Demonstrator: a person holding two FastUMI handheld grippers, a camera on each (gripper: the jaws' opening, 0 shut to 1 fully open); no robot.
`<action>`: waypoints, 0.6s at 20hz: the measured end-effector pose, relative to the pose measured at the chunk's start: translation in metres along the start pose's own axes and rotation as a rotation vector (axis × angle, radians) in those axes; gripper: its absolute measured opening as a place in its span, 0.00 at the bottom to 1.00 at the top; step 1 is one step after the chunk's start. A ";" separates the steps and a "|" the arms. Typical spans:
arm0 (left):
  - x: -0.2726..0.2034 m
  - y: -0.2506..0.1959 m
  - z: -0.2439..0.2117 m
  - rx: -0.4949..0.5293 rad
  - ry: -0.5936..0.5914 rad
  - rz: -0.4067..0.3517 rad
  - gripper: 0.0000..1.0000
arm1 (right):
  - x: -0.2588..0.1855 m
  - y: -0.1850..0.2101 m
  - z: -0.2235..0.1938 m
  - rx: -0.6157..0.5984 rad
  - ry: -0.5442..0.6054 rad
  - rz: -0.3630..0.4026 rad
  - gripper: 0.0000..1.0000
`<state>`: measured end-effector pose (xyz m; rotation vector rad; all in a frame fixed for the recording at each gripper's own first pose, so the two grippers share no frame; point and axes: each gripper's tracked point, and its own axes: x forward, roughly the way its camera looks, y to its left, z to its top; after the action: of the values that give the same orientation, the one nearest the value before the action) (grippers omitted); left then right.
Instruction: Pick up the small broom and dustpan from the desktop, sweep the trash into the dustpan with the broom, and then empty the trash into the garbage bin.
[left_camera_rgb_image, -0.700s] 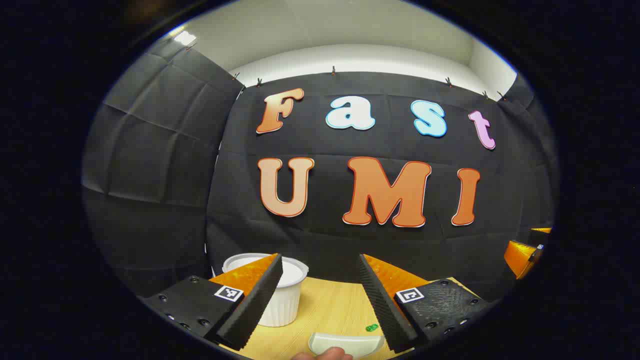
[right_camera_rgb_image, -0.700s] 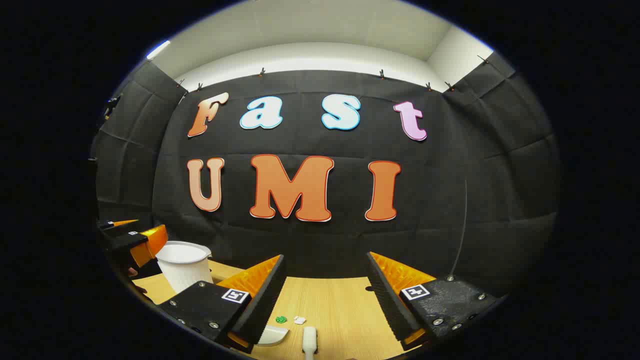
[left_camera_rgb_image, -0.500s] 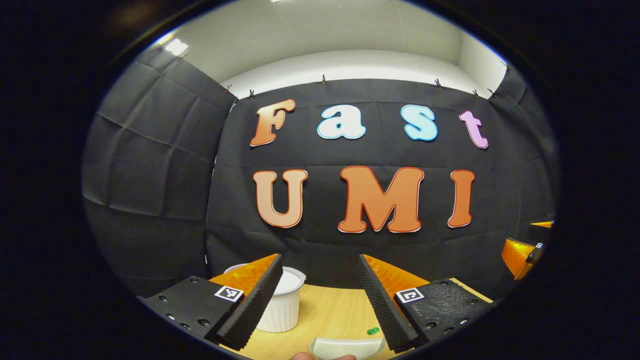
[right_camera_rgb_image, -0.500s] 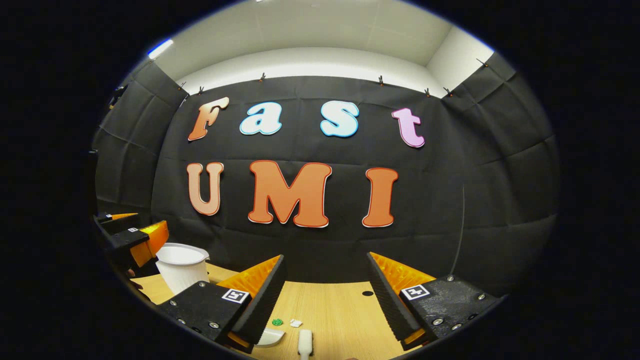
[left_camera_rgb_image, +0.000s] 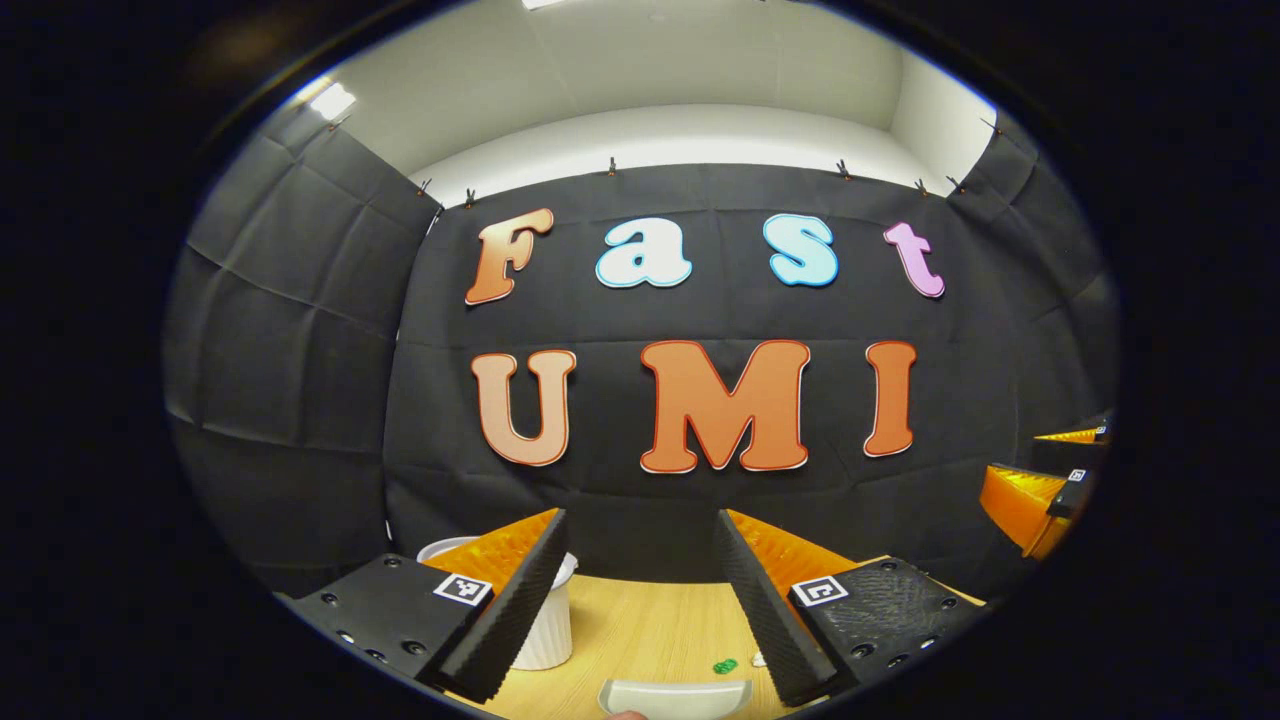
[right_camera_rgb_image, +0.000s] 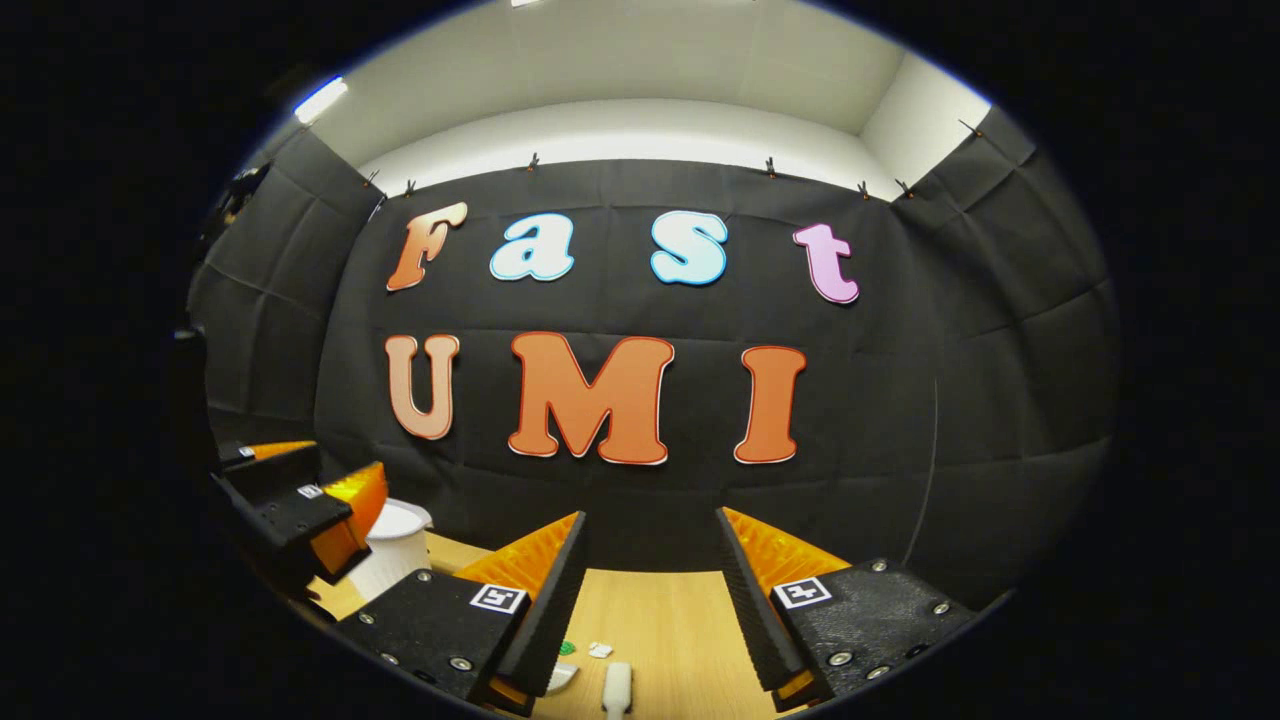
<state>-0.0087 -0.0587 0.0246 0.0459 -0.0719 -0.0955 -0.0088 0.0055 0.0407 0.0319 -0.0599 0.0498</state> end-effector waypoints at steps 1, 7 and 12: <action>0.001 -0.003 0.003 -0.009 -0.007 -0.007 0.93 | 0.001 0.006 0.007 0.026 -0.007 0.018 0.75; 0.008 -0.013 -0.005 -0.023 0.017 -0.043 0.93 | 0.000 0.036 0.009 -0.015 -0.015 0.119 0.86; 0.011 -0.014 -0.010 -0.022 0.034 -0.052 0.93 | 0.005 0.028 0.004 -0.032 -0.006 0.083 0.94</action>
<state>0.0017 -0.0736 0.0144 0.0277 -0.0361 -0.1475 -0.0055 0.0337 0.0458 -0.0028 -0.0676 0.1319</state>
